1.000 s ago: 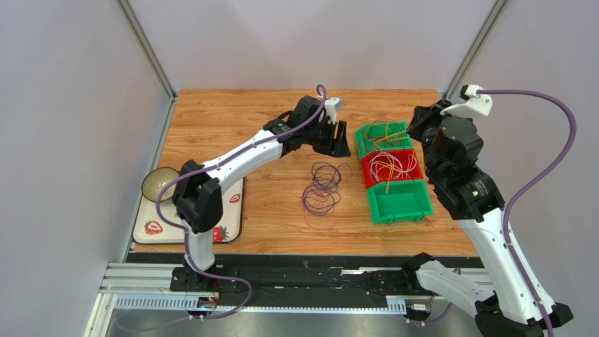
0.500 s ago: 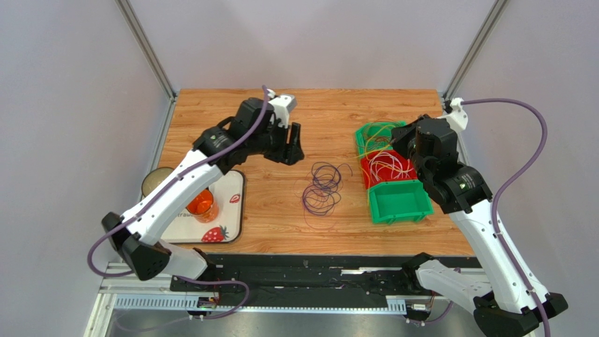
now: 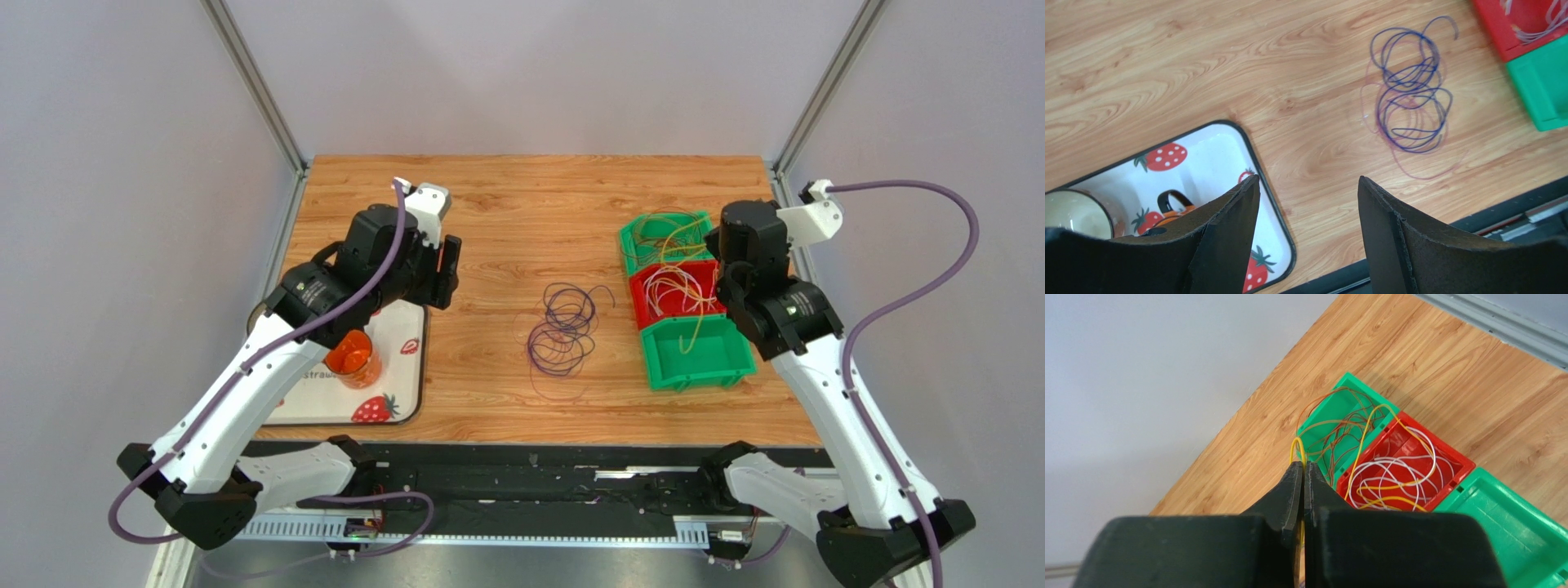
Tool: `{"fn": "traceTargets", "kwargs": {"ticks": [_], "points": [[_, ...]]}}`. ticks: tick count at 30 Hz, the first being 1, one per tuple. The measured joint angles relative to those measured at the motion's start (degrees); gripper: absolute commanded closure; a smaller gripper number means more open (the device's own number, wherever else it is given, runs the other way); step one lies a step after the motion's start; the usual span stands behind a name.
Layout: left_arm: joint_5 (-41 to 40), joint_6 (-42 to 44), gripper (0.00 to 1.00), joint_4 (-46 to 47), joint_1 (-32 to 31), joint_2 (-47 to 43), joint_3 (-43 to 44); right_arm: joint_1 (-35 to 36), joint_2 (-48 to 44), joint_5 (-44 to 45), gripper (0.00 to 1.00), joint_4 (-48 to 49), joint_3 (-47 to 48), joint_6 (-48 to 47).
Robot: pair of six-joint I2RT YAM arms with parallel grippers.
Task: Untangle the cables
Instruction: Place the cable in the bin.
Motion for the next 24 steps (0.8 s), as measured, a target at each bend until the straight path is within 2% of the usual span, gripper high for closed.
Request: {"fn": "traceTargets", "kwargs": {"ticks": [10, 17, 24], "points": [[-1.2, 1.5, 0.33, 1.4, 2.4, 1.4, -7.5, -6.0, 10.1, 0.8, 1.00, 6.5, 1.4, -1.0], [-1.2, 1.9, 0.33, 2.3, 3.2, 1.8, -8.5, -9.7, 11.1, -1.2, 1.00, 12.6, 1.0, -2.1], [-1.1, 1.9, 0.34, 2.7, 4.4, 2.0, -8.6, -13.7, 11.2, -4.3, 1.00, 19.1, -3.3, -3.6]]}}
